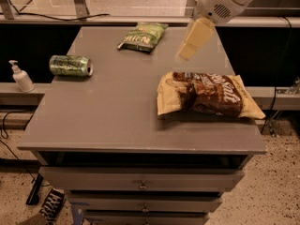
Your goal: Move green jalapeno chip bag near brown chip bag
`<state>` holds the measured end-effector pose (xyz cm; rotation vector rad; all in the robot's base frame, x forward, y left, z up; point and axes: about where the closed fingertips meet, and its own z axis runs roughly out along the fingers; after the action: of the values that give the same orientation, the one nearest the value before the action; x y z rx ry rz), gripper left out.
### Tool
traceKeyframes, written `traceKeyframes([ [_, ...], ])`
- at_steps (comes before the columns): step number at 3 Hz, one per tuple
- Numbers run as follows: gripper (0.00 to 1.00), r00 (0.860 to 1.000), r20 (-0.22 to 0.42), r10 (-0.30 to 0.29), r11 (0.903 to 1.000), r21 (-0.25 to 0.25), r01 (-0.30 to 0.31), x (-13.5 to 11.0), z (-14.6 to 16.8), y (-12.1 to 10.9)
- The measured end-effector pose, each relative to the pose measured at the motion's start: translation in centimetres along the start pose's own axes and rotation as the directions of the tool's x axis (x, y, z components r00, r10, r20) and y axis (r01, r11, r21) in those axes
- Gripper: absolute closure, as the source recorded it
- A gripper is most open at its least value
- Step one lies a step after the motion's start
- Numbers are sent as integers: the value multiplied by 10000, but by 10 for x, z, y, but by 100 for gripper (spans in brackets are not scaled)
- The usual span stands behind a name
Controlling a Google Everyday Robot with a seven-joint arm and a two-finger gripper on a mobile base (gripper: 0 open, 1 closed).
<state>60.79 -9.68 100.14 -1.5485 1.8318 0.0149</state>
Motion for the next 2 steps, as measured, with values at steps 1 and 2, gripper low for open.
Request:
traceKeyframes([
  [1,0,9998,117,144,9996,252,-147,4,-2,-3],
  [2,0,9982,318,516,9970,563,-533,2,27,-14],
])
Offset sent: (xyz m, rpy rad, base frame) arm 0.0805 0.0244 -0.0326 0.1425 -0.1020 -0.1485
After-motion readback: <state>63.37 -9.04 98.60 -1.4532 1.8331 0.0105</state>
